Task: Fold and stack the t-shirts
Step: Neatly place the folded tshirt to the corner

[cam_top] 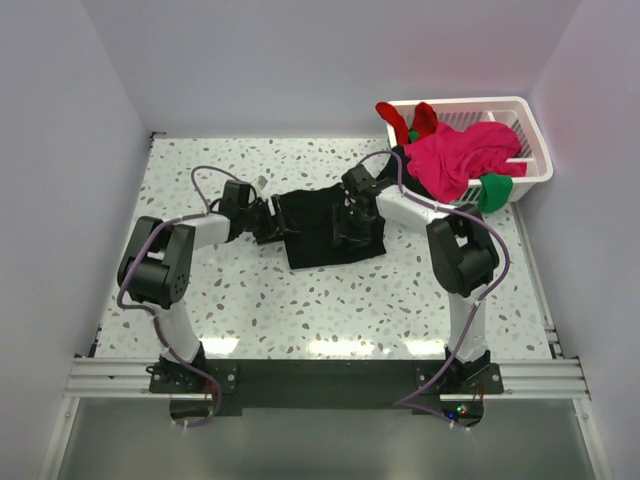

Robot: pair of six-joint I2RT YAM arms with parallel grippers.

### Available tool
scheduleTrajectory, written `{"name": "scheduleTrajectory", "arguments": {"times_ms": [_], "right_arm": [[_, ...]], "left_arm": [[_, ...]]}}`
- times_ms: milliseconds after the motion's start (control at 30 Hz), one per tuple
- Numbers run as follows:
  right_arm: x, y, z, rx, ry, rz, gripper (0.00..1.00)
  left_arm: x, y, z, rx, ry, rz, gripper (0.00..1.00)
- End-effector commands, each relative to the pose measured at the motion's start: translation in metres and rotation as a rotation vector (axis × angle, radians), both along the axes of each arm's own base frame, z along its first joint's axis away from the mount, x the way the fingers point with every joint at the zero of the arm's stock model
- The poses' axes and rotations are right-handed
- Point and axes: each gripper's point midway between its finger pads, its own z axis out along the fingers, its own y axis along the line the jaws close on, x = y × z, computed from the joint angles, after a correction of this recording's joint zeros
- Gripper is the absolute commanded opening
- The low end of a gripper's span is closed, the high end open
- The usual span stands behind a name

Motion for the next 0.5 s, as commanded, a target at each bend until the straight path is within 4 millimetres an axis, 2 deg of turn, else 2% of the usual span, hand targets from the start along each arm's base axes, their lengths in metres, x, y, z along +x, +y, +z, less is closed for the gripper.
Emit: {"name": "scheduleTrajectory", "arguments": {"times_ms": [0, 133, 233, 267, 333, 367, 433, 467], "right_arm": [[-0.001, -0.004, -0.004, -0.034, 0.010, 0.001, 0.53], [-0.001, -0.003, -0.002, -0.032, 0.009, 0.006, 0.53], [-0.001, -0.004, -0.002, -0.033, 0.008, 0.007, 0.53], [-0.001, -0.003, -0.001, -0.032, 0.008, 0.010, 0.53], [0.000, -0.003, 0.001, -0.030, 0.003, 0.012, 0.54], [0.000, -0.004, 0.002, -0.031, 0.001, 0.011, 0.54], [-0.001, -0.005, 0.002, -0.034, 0.001, 0.015, 0.56], [-0.002, -0.006, 0.002, -0.039, 0.001, 0.017, 0.56]], "left_arm": [[0.000, 0.011, -0.033, 0.091, 0.050, 0.035, 0.70], [0.003, 0.010, -0.035, 0.098, 0.052, 0.034, 0.65], [0.004, 0.009, -0.038, 0.112, 0.058, 0.035, 0.54], [0.005, 0.008, -0.039, 0.122, 0.055, 0.036, 0.46], [0.000, 0.010, -0.046, 0.145, 0.104, 0.037, 0.37], [-0.002, 0.009, -0.048, 0.152, 0.117, 0.032, 0.27], [-0.002, 0.010, -0.054, 0.179, 0.147, 0.031, 0.16], [-0.001, 0.010, -0.055, 0.187, 0.148, 0.027, 0.07]]}}
